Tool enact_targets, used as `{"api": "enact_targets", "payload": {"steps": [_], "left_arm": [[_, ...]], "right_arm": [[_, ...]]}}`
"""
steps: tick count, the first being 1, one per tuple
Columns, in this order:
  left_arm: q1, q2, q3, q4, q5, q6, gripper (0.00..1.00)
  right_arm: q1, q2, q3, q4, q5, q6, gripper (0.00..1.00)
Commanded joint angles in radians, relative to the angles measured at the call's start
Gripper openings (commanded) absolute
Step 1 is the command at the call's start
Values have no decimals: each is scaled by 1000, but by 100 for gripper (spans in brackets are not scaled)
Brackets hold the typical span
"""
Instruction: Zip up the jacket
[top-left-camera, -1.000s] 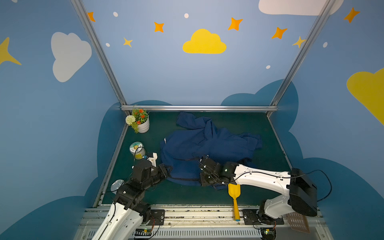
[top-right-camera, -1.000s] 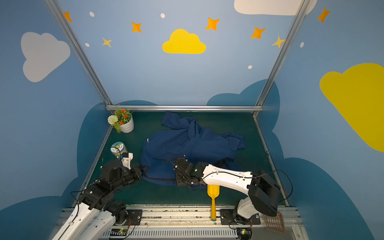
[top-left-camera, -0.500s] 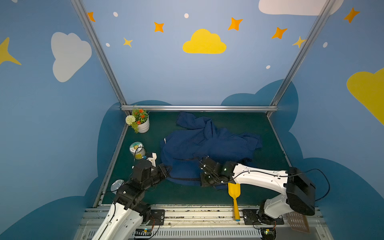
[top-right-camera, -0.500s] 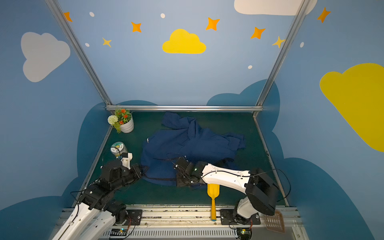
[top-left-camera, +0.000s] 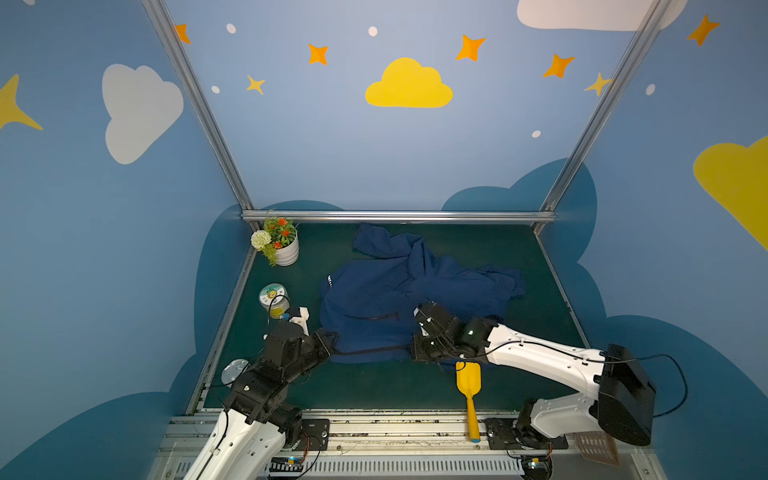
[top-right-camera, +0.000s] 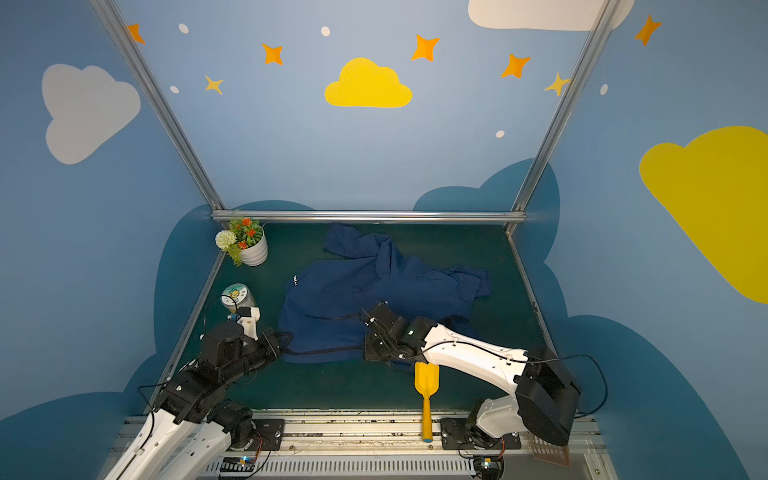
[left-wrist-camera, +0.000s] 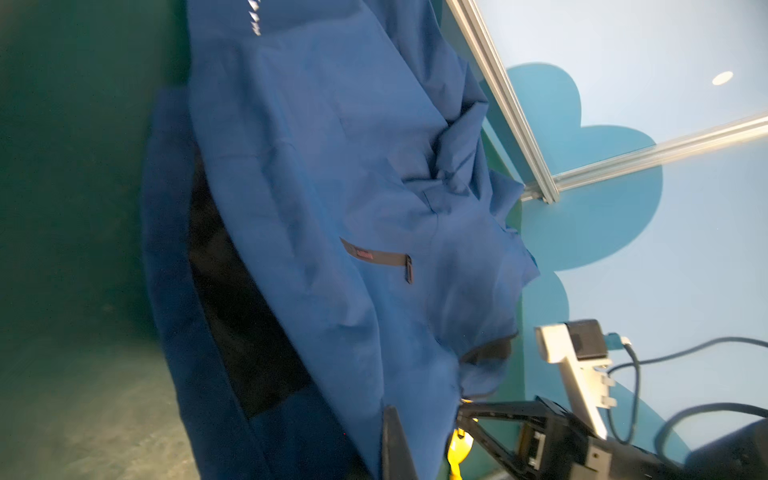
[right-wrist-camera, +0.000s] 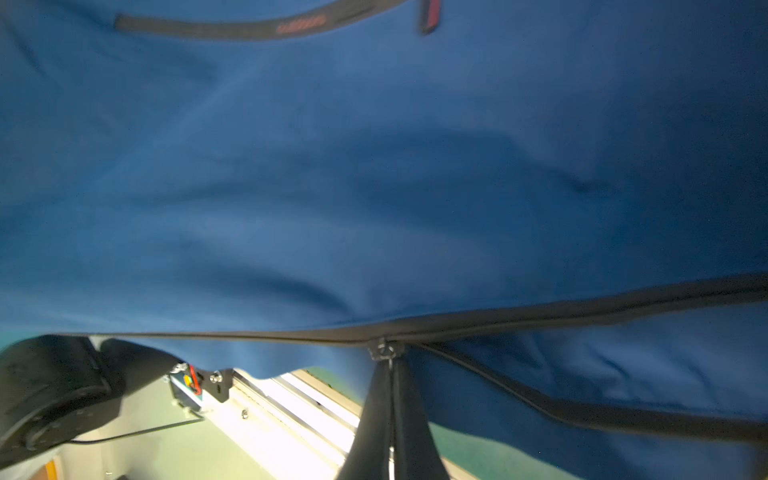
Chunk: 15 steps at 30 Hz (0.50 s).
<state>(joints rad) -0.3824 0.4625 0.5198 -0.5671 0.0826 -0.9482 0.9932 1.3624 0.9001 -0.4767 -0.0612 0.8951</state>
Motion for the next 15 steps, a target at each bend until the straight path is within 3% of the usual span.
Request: {"api": "enact_targets", "payload": {"steps": [1, 5, 15], "left_arm": [[5, -8, -9, -1, -102, 31, 3], [5, 7, -22, 23, -95, 29, 3], [17, 32, 26, 44, -195, 90, 3]], "right_arm": [[-58, -40, -47, -97, -2, 13, 0], [-134, -101, -110, -54, -81, 27, 0], [-339, -147, -56, -194, -58, -152, 0]]}}
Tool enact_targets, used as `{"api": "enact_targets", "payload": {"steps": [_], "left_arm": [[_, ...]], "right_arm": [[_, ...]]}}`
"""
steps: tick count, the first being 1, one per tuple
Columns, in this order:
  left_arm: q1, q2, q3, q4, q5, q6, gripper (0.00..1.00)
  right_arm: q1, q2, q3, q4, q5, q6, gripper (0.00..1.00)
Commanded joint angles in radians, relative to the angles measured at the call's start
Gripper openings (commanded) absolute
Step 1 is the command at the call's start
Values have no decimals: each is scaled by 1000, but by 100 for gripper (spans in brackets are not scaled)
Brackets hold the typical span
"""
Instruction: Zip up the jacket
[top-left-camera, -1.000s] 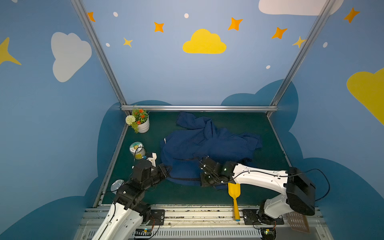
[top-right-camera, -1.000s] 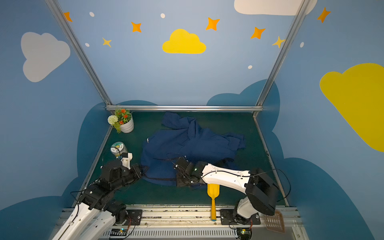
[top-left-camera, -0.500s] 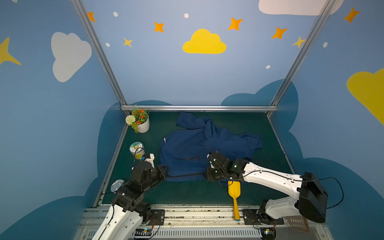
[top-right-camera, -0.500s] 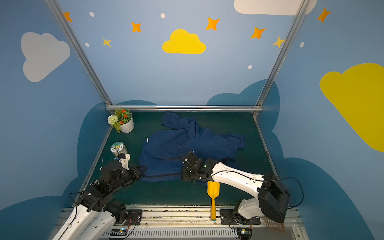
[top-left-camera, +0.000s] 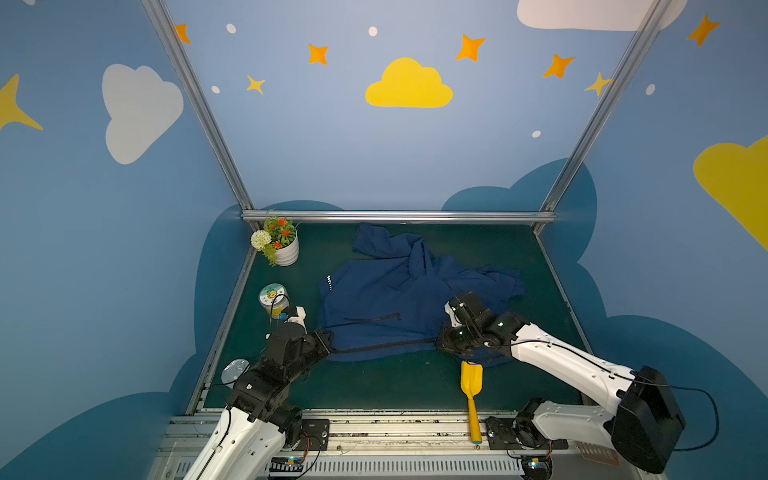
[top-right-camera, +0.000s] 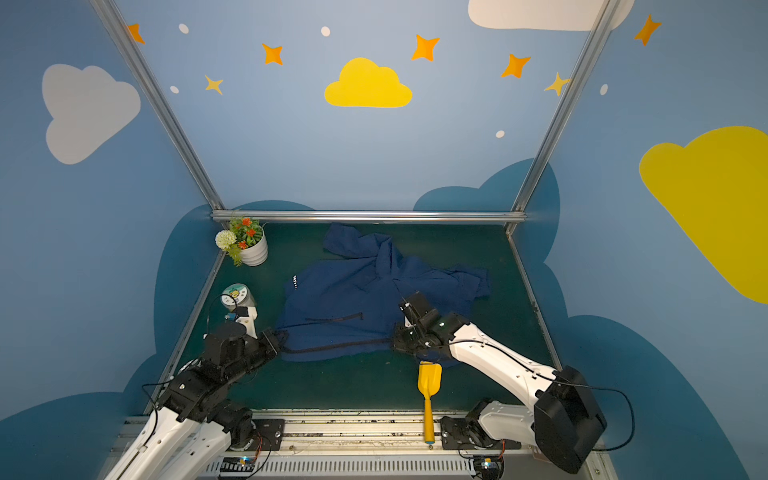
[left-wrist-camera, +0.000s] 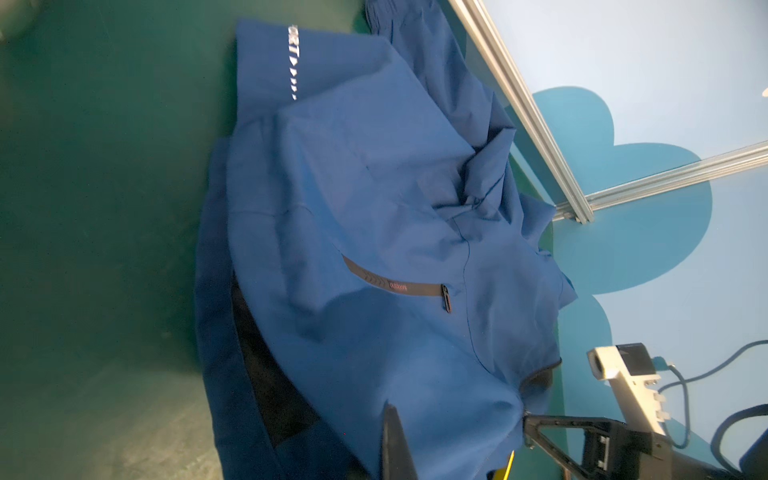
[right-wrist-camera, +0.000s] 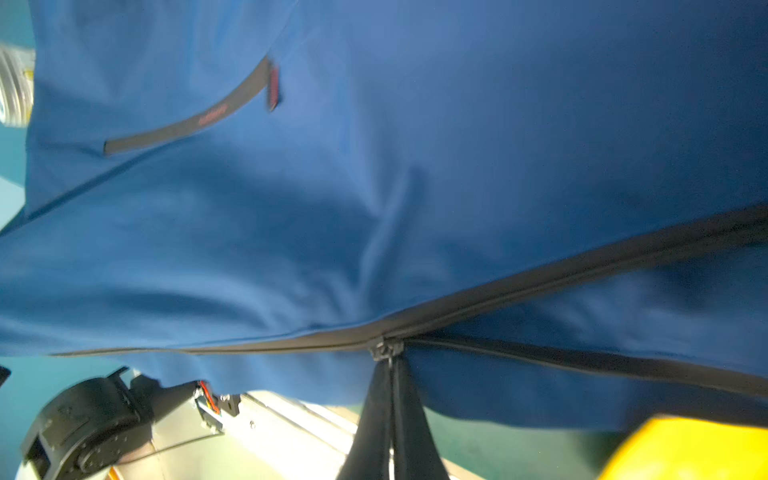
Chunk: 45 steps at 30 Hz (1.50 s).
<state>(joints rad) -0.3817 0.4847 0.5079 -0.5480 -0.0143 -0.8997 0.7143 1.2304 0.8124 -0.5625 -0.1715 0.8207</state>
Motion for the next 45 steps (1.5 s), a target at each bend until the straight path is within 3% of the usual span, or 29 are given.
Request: {"api": "enact_targets", "payload": {"steps": [1, 11, 16, 22, 27, 34, 41, 45], "left_arm": [[19, 22, 39, 33, -97, 45, 3], [82, -9, 6, 49, -202, 45, 3], [138, 0, 7, 103, -148, 36, 3], [161, 65, 34, 149, -127, 52, 3], [263, 83, 32, 171, -81, 61, 3], [340, 90, -7, 186, -47, 72, 3], [355, 13, -109, 167, -63, 43, 3], [356, 22, -163, 190, -22, 26, 3]], "right_arm": [[-84, -11, 45, -120, 57, -101, 0], [-316, -15, 144, -227, 78, -280, 0], [-359, -51, 264, -316, 143, -338, 0], [-382, -90, 448, -423, 327, -411, 0], [-425, -123, 515, -432, 427, -439, 0], [-507, -156, 357, -408, 391, -404, 0], [-600, -242, 64, -345, 390, -287, 0], [-670, -226, -22, -311, 414, -247, 0]]}}
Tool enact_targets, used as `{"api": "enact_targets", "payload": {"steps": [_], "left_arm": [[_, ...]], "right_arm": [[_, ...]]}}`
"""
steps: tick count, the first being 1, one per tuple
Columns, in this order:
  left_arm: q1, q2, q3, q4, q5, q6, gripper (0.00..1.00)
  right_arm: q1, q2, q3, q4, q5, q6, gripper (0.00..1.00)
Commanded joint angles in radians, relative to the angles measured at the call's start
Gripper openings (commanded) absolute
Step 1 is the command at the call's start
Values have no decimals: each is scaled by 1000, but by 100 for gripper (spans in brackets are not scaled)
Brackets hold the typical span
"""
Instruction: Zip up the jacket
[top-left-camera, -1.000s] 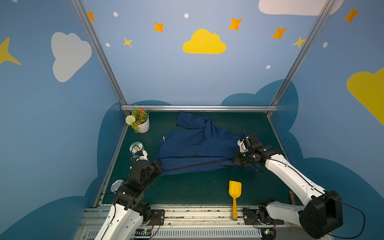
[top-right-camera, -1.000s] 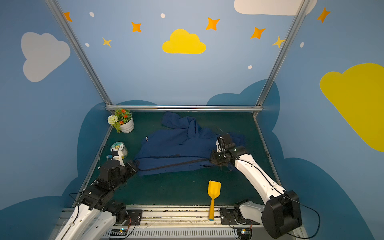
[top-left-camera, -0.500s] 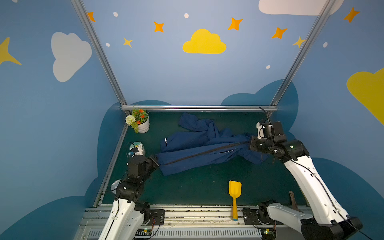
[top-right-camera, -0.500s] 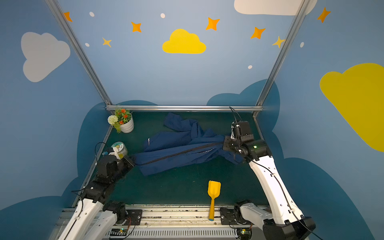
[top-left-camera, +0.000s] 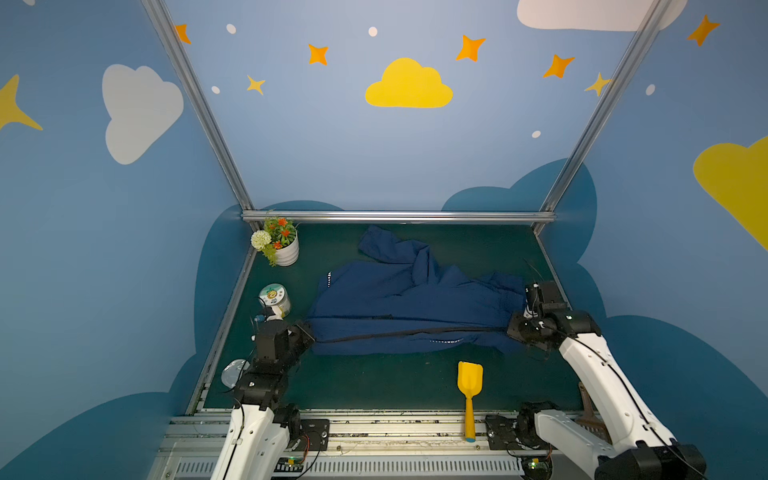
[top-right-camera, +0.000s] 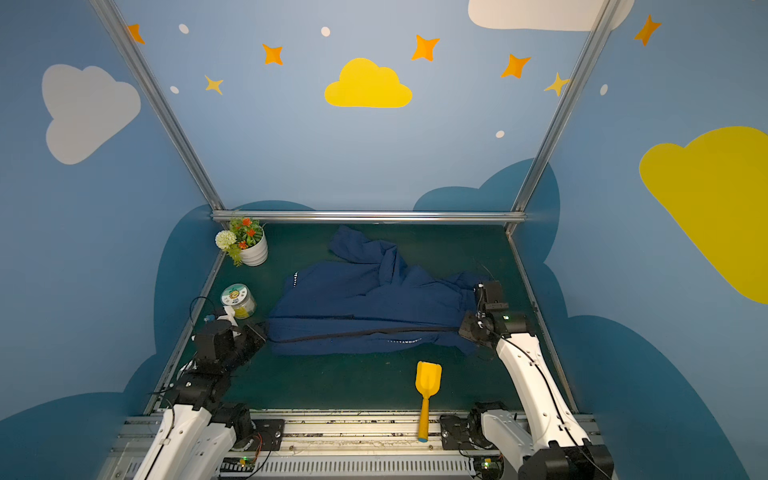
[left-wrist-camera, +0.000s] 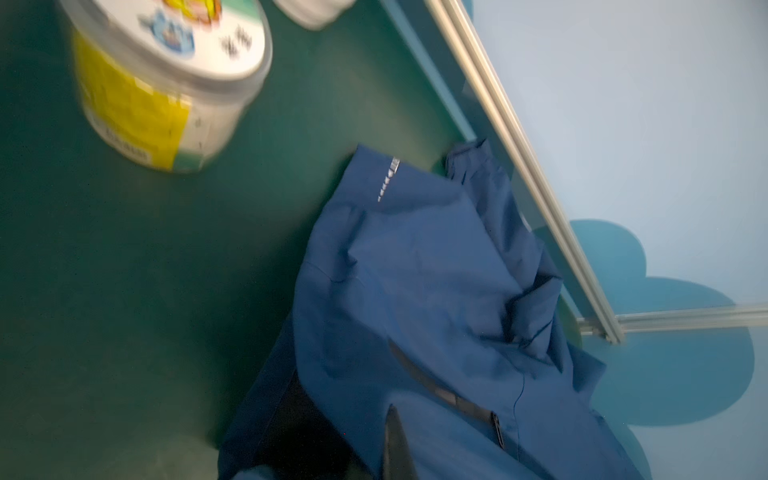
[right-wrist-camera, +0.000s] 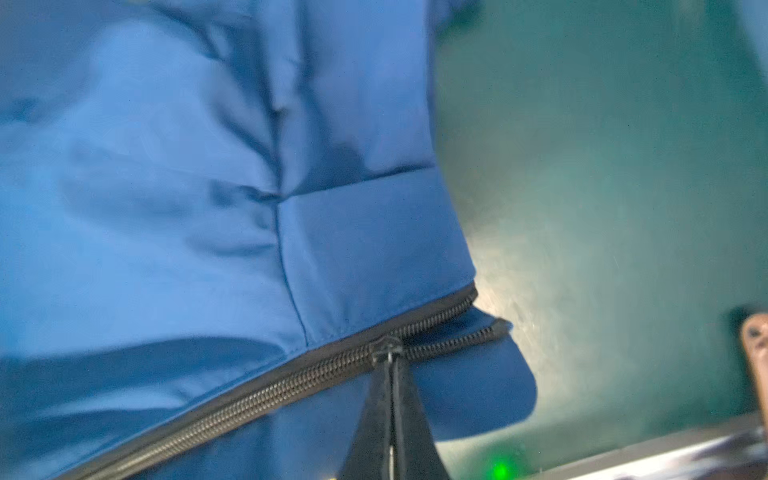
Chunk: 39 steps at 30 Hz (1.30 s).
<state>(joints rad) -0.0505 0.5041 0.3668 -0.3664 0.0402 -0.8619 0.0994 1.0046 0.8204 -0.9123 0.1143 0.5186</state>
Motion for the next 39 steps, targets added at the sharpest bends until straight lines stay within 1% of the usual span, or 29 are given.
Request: {"api": "enact_targets", "payload": {"steps": [1, 2, 5, 10, 12, 13, 14, 15, 16, 18, 20, 22, 25, 26, 28, 31, 32, 34, 36, 39], "left_arm": [[24, 8, -31, 12, -74, -18, 3], [24, 13, -39, 15, -76, -20, 3], [24, 14, -62, 31, -75, -25, 3], [23, 16, -91, 37, -67, -33, 3], [23, 10, -105, 54, -42, -34, 3], [23, 4, -109, 69, -25, -27, 19], [23, -4, -112, 82, -13, -9, 54], [22, -14, -105, 79, -17, 10, 77], [20, -25, -85, 61, -38, 34, 99], [18, -40, -41, 44, -77, 113, 99], [13, -53, 2, 53, -141, 192, 99], [13, -60, 15, 109, -182, 271, 99], [13, -29, 7, 224, -221, 360, 99], [12, 0, -4, 285, -214, 397, 99], [12, 63, -41, 436, -171, 487, 100], [12, 184, -75, 636, -130, 596, 99], [12, 229, -70, 667, -129, 633, 99], [13, 302, -35, 665, -121, 701, 99], [13, 375, -8, 687, -127, 766, 99], [14, 484, -13, 802, -190, 805, 99]], "right_arm": [[-72, 8, -43, 53, 139, 55, 0], [-93, 17, -54, 62, 158, 60, 0], [-137, 29, -69, 83, 165, 58, 0], [-179, 33, -97, 135, 204, 77, 0], [-185, 42, -91, 140, 190, 69, 0], [-185, 41, -83, 133, 188, 68, 9], [-186, 30, -81, 130, 193, 65, 36], [-185, 11, -82, 130, 202, 64, 70], [-182, -19, -87, 133, 221, 66, 87], [-179, -86, -102, 159, 261, 51, 87], [-179, -156, -124, 200, 316, 35, 87], [-180, -210, -141, 253, 360, 15, 87], [-184, -256, -220, 425, 352, -86, 87], [-189, -249, -237, 484, 330, -127, 87], [-191, -215, -265, 579, 333, -159, 87], [-189, -191, -354, 801, 295, -220, 87], [-187, -189, -396, 893, 269, -236, 87], [-180, -188, -485, 1081, 235, -254, 87], [-171, -155, -570, 1272, 217, -275, 87], [-162, -21, -605, 1458, 194, -292, 87]]}}
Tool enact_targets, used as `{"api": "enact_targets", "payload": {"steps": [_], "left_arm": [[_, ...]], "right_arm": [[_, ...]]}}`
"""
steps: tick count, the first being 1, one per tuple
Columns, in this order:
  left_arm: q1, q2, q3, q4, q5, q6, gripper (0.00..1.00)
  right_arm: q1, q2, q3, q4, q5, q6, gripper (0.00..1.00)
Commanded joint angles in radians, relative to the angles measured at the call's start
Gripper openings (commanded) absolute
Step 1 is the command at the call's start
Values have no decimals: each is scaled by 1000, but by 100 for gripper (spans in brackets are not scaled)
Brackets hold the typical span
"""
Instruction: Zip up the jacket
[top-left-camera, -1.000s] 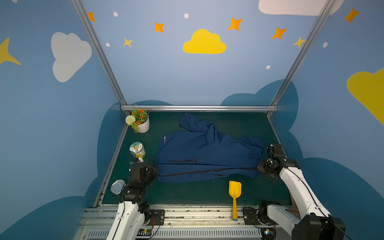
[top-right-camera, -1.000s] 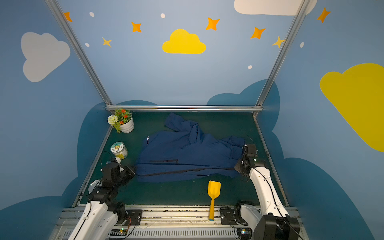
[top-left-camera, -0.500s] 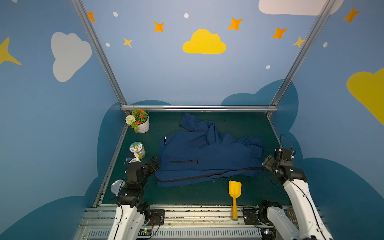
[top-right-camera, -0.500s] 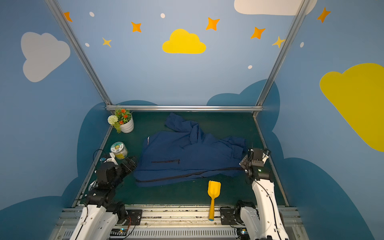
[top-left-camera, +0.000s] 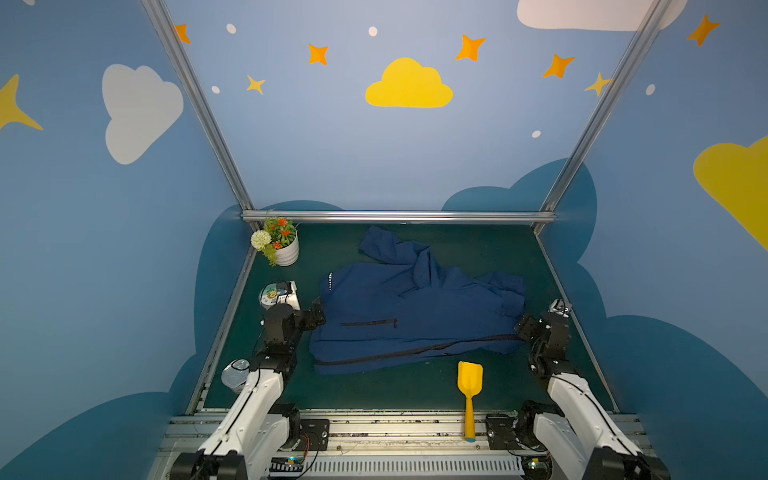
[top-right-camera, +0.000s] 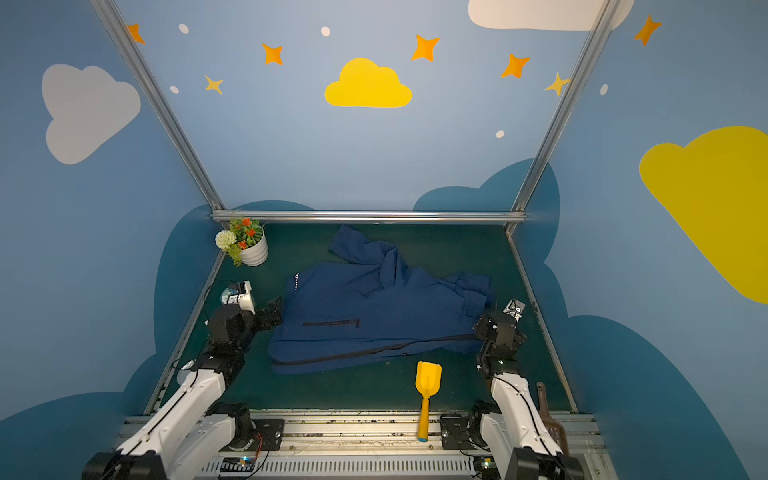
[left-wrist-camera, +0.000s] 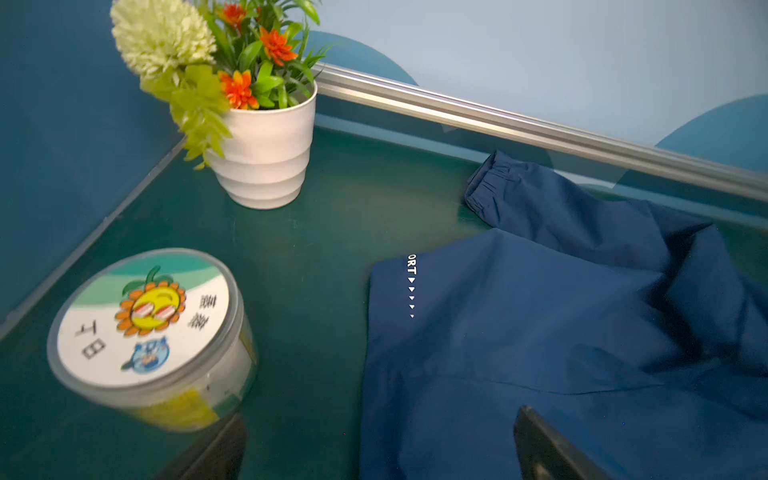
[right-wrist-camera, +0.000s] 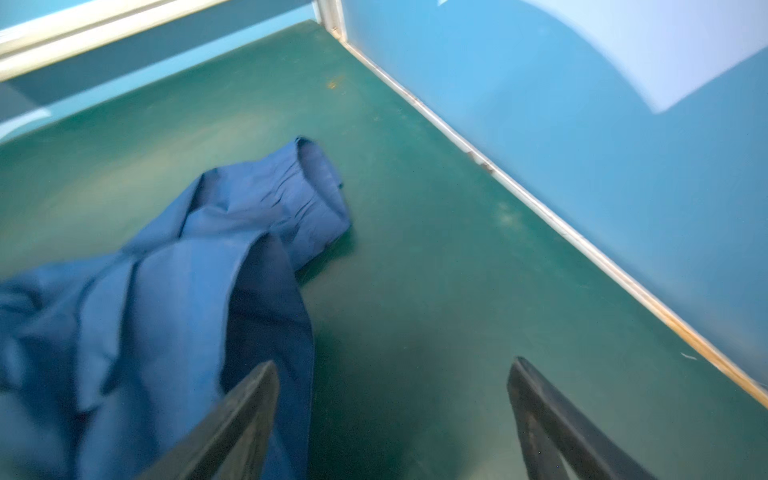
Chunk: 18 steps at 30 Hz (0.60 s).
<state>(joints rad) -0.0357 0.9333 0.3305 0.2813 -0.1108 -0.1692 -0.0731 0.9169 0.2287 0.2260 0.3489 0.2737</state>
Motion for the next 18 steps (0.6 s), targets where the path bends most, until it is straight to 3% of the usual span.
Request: {"api": "enact_targets", "payload": {"steps": [1, 6, 9, 12, 14, 15, 17, 18], "left_arm": [[0, 89, 20, 196, -59, 116, 99], [10, 237, 4, 335, -41, 141, 99], [17, 331, -15, 430, 25, 166, 99], [17, 448, -30, 566, 33, 180, 99], [21, 539, -32, 655, 23, 174, 99], [22, 579, -33, 690, 27, 177, 99], [24, 638, -17, 750, 45, 179, 99], [24, 636, 1, 716, 47, 181, 99]], "right_arm": [[19, 130, -12, 386, -51, -50, 87], [102, 388, 16, 664, -63, -157, 87], [123, 533, 41, 798, -106, -211, 87], [138, 546, 58, 743, -171, -251, 87], [140, 632, 55, 864, -176, -261, 87], [140, 649, 66, 875, -177, -267, 87], [139, 594, 157, 600, -177, -247, 87], [134, 594, 161, 597, -181, -245, 89]]}}
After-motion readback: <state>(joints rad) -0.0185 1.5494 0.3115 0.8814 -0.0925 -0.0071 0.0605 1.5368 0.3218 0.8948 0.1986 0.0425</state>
